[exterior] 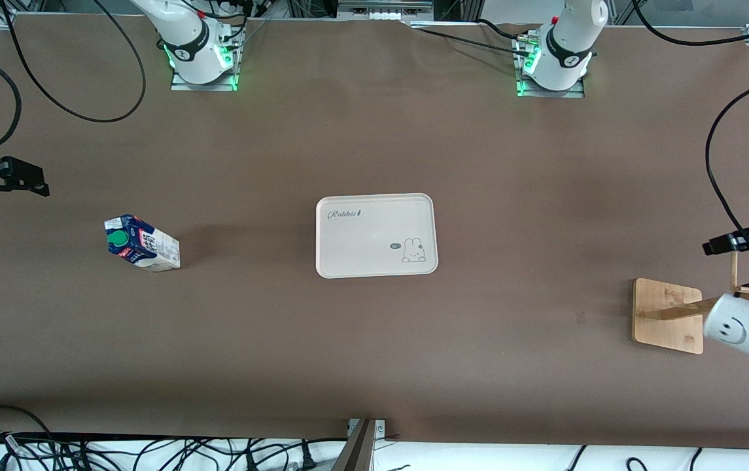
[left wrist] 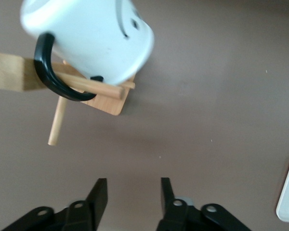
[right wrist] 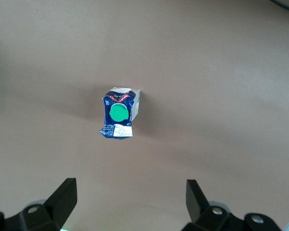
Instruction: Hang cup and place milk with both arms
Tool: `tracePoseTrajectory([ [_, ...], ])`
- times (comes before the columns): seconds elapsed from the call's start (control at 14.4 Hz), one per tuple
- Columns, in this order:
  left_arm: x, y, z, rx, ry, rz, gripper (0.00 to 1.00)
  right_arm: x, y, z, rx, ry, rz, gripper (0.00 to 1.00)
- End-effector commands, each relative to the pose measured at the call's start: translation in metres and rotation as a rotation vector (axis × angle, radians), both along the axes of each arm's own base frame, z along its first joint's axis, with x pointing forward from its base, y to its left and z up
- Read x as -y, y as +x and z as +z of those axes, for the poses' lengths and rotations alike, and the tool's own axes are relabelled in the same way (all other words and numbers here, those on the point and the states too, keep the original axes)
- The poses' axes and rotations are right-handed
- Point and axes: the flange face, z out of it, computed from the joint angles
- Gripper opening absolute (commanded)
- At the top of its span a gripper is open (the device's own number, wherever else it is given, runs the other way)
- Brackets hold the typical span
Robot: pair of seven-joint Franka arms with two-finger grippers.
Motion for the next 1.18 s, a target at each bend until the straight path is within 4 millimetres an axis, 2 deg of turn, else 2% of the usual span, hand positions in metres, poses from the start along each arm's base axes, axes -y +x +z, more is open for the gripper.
tracePoseTrajectory([
  [0.0, 0.038, -0.014, 0.021, -0.059, -0.012, -0.081, 1.0, -0.003, -0.013, 0.014, 0.035, 0.022, -0.012, 1.0],
  [0.21, 0.099, -0.026, 0.051, -0.031, -0.027, -0.211, 1.0, -0.005, -0.015, 0.018, 0.039, 0.037, -0.015, 1.0],
  [0.28, 0.104, -0.029, 0.056, -0.022, -0.029, -0.238, 1.0, -0.007, -0.015, 0.018, 0.038, 0.037, -0.021, 1.0],
  [0.48, 0.098, -0.031, 0.06, -0.012, -0.02, -0.308, 1.0, -0.009, -0.016, 0.017, 0.043, 0.017, -0.268, 1.0],
  [0.62, 0.096, -0.038, 0.067, -0.002, 0.0, -0.314, 1.0, -0.014, -0.019, 0.011, 0.057, 0.019, -0.271, 1.0],
  [0.76, 0.111, -0.071, 0.071, 0.026, 0.04, -0.325, 1.0, -0.011, -0.022, 0.007, 0.08, 0.02, -0.276, 1.0],
  [0.9, 0.118, -0.106, 0.073, 0.124, 0.076, -0.314, 1.0, -0.013, -0.023, 0.008, 0.076, 0.019, -0.281, 1.0],
  [0.97, 0.105, -0.117, 0.077, 0.158, 0.08, -0.289, 1.0, -0.017, -0.021, 0.008, 0.076, 0.014, -0.271, 1.0],
  [1.11, 0.103, -0.118, 0.084, 0.192, 0.085, -0.3, 1.0, -0.016, -0.018, 0.014, 0.081, 0.011, -0.265, 1.0],
])
